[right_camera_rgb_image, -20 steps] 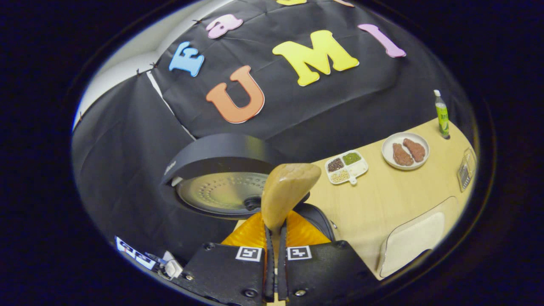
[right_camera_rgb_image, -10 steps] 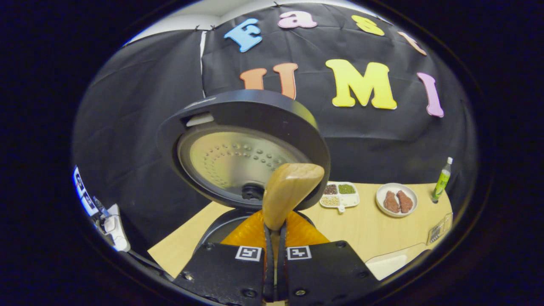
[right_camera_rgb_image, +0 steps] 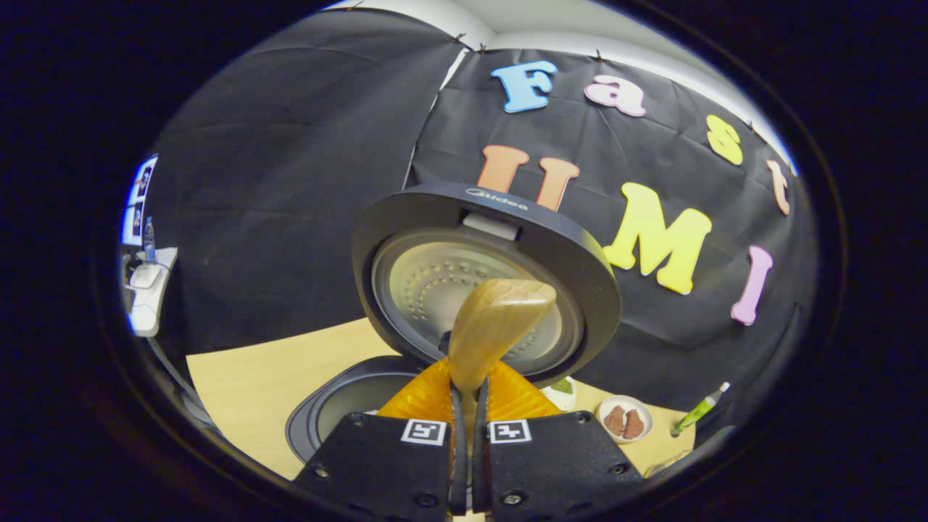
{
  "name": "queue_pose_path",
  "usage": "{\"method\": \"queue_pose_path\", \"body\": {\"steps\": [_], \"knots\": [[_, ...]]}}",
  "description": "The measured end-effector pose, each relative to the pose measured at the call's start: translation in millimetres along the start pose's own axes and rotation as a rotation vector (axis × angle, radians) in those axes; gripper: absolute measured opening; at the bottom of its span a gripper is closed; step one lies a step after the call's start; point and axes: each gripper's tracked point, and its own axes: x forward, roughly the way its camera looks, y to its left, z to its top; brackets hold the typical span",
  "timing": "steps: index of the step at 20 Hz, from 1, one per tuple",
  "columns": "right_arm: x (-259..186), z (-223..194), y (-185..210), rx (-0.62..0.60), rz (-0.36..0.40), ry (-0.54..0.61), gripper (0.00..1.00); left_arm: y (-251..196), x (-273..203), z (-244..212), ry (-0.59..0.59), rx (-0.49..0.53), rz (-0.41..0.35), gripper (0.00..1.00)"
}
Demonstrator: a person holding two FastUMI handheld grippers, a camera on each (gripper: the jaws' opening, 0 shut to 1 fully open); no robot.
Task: Close the left gripper, press the button to open the rice cooker; take a wooden spoon from the chopstick holder with the right hand, scoop a spoonful of rice and pour it into the rice cooker, then put the wooden spoon back into the chopstick holder.
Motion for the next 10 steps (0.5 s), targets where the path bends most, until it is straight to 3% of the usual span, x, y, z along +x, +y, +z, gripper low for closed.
{"method": "queue_pose_path", "body": {"steps": [5,8,10], "knots": [[-8,13,0,-0.032,-0.009,-0.019,0.08,-6,2,-1,0.003,0.016,-0.029,0.95],[-21,26,-5,0.078,0.008,-0.028,0.08,-14,4,0,-0.005,0.035,-0.055,0.95],[-31,34,-7,0.216,0.047,-0.024,0.08,-24,6,4,-0.016,0.038,-0.075,0.95]]}}
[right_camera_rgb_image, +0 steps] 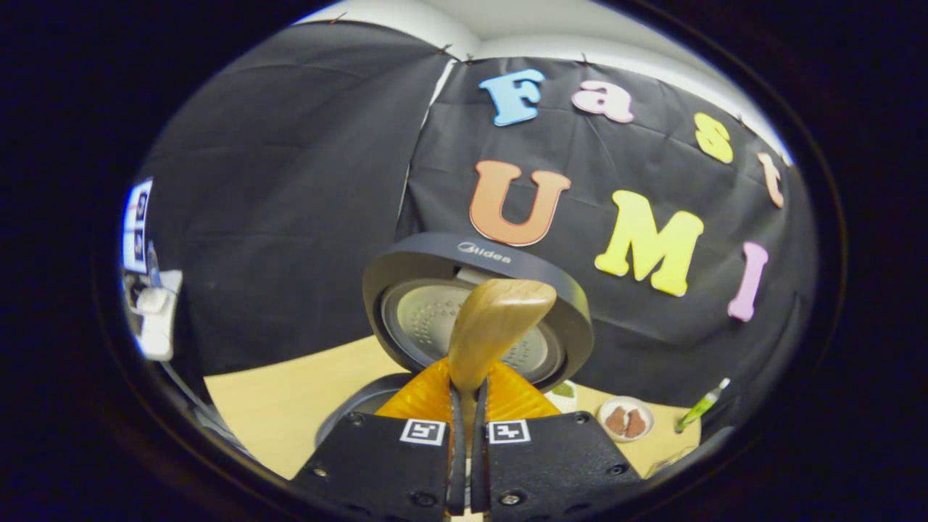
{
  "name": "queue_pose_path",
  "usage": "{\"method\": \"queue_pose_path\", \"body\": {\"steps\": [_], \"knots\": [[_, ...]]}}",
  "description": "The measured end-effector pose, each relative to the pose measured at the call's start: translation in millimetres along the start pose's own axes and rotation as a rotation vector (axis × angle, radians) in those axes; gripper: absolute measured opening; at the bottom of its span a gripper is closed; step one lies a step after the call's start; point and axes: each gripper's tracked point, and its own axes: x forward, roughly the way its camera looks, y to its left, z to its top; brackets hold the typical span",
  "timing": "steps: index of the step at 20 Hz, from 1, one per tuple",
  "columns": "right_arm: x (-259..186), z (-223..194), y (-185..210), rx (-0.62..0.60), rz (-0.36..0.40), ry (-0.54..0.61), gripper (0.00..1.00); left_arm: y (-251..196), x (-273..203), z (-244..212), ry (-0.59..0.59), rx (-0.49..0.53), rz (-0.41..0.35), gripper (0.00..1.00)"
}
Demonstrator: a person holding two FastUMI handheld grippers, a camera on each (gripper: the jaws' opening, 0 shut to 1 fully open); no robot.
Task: Close the left gripper, press the button to open the rice cooker; take a wooden spoon from the chopstick holder with the right hand, scoop a spoonful of rice and pour it into the rice cooker, then put the wooden spoon back into the chopstick holder.
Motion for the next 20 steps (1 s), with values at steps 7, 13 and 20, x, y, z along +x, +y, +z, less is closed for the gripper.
{"method": "queue_pose_path", "body": {"steps": [7,13,20], "knots": [[-66,52,-50,0.519,0.086,-0.013,0.08,-61,19,17,-0.020,0.038,-0.108,0.95],[-150,46,-203,0.624,-0.105,-0.094,0.08,-155,30,35,-0.051,-0.005,-0.249,0.95],[-214,-37,-393,0.620,-0.385,-0.060,0.08,-226,39,44,-0.059,-0.002,-0.241,0.95]]}}
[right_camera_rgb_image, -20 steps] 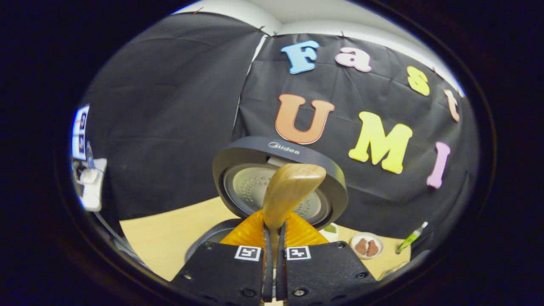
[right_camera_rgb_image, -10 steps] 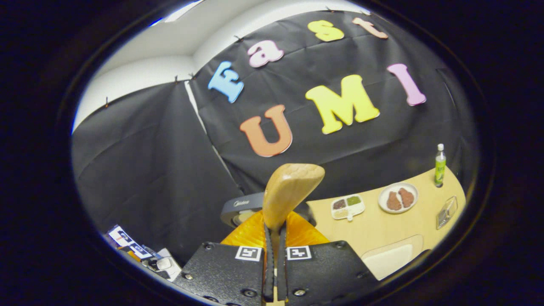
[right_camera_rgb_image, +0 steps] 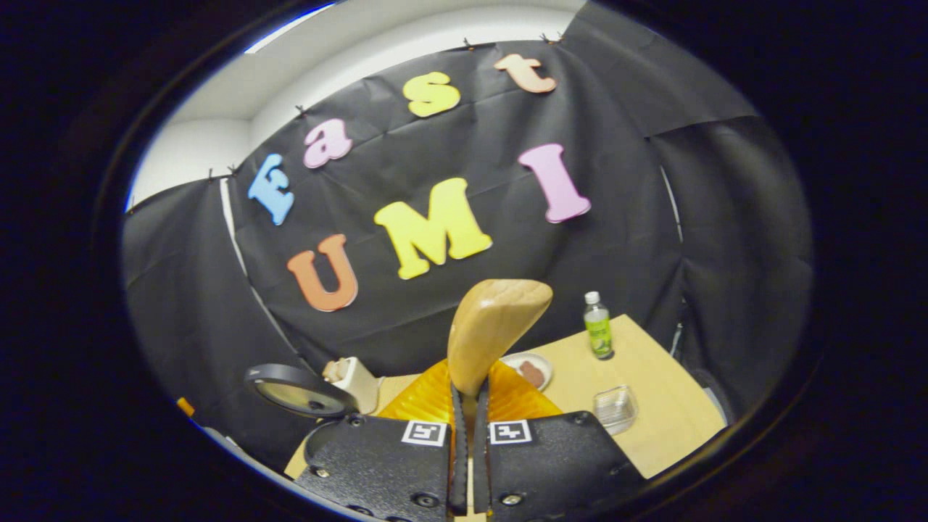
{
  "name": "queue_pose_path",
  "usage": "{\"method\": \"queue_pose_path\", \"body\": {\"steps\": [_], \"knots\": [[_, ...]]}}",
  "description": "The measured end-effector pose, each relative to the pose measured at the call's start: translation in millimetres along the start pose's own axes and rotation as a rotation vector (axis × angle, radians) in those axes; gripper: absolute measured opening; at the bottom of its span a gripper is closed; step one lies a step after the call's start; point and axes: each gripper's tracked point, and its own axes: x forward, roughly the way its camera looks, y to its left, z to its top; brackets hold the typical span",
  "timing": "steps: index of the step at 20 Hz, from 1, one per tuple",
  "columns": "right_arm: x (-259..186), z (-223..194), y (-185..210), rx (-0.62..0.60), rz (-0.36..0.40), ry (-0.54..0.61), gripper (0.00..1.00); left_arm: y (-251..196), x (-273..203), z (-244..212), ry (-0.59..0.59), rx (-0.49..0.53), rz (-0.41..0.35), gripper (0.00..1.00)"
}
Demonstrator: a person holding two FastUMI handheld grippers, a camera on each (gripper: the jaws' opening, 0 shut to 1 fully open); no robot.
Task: Close the left gripper, press the button to open the rice cooker; take a wooden spoon from the chopstick holder with the right hand, scoop a spoonful of rice and pour it into the rice cooker, then put the wooden spoon back into the chopstick holder.
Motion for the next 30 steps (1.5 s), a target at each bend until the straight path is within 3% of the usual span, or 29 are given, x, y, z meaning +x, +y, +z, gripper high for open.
{"method": "queue_pose_path", "body": {"steps": [11,16,23,30], "knots": [[81,-43,-166,0.038,-0.205,0.104,0.08,-30,2,10,0.014,-0.015,0.133,0.95],[117,-79,-193,0.005,-0.218,0.159,0.08,-34,-4,14,0.024,0.004,0.167,0.95],[158,-121,-222,-0.102,-0.220,0.257,0.11,-8,-1,14,0.032,-0.012,0.253,0.94],[163,-141,-225,-0.060,-0.201,0.273,0.18,-13,11,18,0.024,0.011,0.240,0.95]]}}
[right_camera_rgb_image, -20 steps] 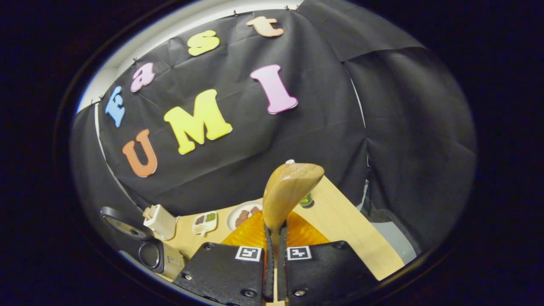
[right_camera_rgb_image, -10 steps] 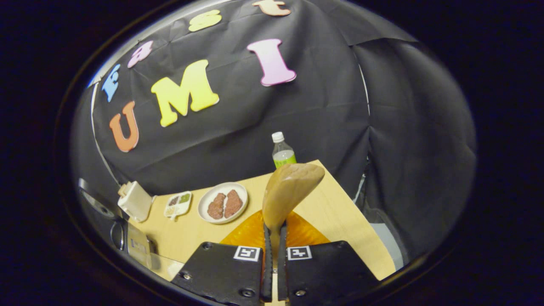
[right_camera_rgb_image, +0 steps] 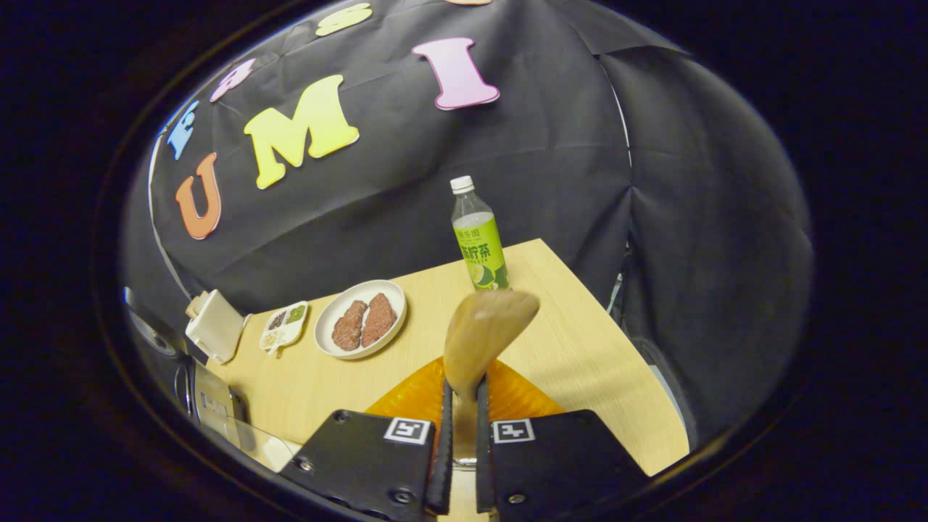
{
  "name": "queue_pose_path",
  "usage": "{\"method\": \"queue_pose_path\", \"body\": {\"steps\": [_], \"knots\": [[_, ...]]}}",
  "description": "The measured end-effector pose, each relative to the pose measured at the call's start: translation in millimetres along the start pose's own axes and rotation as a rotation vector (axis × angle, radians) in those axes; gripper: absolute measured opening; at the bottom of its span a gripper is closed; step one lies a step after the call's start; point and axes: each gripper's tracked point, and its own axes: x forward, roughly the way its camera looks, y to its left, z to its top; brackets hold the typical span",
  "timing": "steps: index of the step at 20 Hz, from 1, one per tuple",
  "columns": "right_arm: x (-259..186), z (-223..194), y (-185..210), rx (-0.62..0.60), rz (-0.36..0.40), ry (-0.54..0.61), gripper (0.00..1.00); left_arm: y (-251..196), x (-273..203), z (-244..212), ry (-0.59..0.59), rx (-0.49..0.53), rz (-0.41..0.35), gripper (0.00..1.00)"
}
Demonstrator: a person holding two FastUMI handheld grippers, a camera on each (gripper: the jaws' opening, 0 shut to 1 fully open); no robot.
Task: Close the left gripper, press the button to open the rice cooker; take a wooden spoon from the chopstick holder with the right hand, scoop a spoonful of rice and pour it into the rice cooker, then put the wooden spoon back into the chopstick holder.
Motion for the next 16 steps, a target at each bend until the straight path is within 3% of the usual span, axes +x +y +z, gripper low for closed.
{"method": "queue_pose_path", "body": {"steps": [1,2,4,6,9,10,16], "knots": [[-7,5,-1,-0.012,-0.005,-0.019,0.21,-2,3,3,-0.006,-0.001,-0.008,0.95],[-10,12,-3,-0.023,-0.010,-0.038,0.29,-5,6,6,-0.012,-0.001,-0.017,0.95],[-23,23,-11,-0.050,-0.042,-0.077,0.66,-9,13,13,-0.028,0.001,-0.037,0.95],[-42,44,-20,-0.065,-0.077,-0.138,0.85,-13,21,21,-0.041,-0.006,-0.057,0.95],[-77,82,-28,-0.093,-0.105,-0.246,0.87,-16,38,34,-0.056,-0.010,-0.071,0.95],[-89,93,-27,-0.117,-0.106,-0.278,0.96,-18,46,38,-0.059,-0.008,-0.079,0.95],[-174,143,0,-0.189,-0.067,-0.446,1.00,-48,93,68,-0.068,0.003,-0.149,0.94]]}}
